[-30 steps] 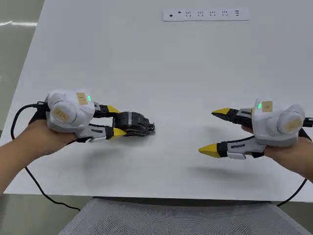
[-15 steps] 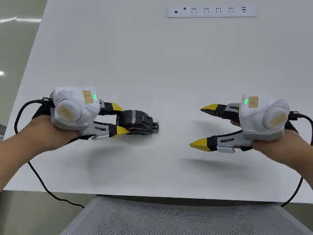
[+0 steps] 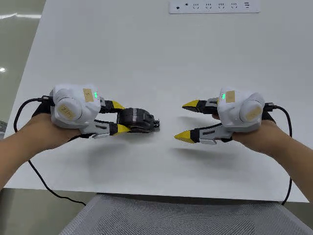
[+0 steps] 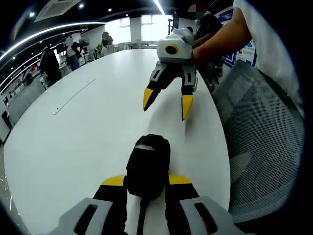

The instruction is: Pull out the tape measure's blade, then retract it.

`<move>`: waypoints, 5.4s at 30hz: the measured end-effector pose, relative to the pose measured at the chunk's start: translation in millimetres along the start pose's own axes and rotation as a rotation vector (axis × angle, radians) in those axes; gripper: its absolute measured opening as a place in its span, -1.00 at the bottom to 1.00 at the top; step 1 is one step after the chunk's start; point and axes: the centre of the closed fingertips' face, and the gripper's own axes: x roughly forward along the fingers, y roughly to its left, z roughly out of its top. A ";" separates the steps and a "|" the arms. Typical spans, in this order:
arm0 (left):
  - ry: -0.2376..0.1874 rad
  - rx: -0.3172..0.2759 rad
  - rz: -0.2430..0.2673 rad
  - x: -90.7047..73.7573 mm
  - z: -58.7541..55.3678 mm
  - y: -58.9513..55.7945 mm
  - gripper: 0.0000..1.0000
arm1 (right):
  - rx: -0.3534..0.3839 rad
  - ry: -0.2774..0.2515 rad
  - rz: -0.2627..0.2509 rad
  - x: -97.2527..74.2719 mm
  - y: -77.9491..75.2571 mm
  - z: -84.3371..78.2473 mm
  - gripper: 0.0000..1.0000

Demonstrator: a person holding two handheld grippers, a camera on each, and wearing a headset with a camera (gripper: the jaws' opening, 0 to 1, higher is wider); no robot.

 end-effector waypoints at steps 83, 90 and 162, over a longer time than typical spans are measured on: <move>0.046 0.045 -0.016 1.9 -0.7 -1.4 -0.47 | -0.110 0.019 0.090 60.7 12.5 -10.6 -0.76; 0.051 0.059 -0.019 1.9 -0.9 -1.5 -0.50 | -0.111 0.017 0.086 57.2 14.5 -12.8 -0.77; 0.078 0.070 -0.026 2.1 0.2 -3.3 -0.51 | -0.125 0.192 -0.027 -115.0 -21.9 -90.1 -0.78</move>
